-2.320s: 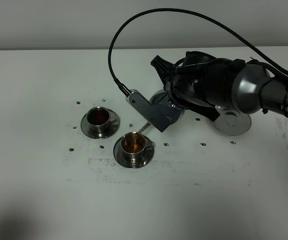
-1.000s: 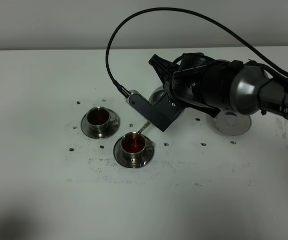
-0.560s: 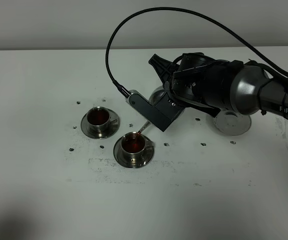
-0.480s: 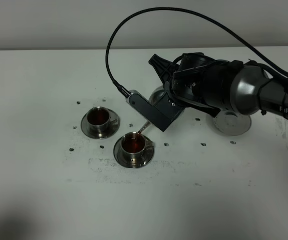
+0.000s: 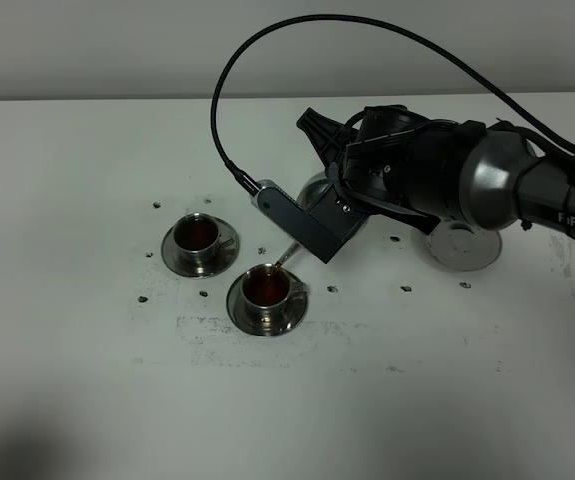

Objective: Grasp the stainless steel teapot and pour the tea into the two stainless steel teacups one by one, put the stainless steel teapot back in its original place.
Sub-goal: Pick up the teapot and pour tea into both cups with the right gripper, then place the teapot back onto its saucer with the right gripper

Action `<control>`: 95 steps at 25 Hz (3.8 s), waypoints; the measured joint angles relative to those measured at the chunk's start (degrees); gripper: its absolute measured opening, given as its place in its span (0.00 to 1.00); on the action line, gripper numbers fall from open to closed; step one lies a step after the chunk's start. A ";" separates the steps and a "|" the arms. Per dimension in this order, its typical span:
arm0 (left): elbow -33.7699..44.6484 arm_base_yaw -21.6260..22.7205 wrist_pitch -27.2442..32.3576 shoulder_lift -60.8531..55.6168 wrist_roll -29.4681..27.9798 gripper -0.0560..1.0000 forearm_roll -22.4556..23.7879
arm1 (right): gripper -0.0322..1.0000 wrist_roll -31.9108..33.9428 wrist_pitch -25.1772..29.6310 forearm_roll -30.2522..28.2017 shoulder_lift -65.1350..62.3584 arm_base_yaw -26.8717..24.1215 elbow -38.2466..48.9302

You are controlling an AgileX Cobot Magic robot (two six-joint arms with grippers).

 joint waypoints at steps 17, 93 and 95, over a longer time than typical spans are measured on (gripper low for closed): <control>0.00 0.00 0.00 0.00 0.00 0.45 0.00 | 0.23 1.87 0.30 0.54 0.00 0.00 0.00; 0.00 0.00 0.00 0.00 0.00 0.45 0.00 | 0.23 61.84 -2.99 42.13 -18.56 -24.19 22.34; 0.00 0.00 0.00 0.00 0.00 0.45 0.00 | 0.23 61.84 -3.14 42.13 -17.95 -25.37 22.11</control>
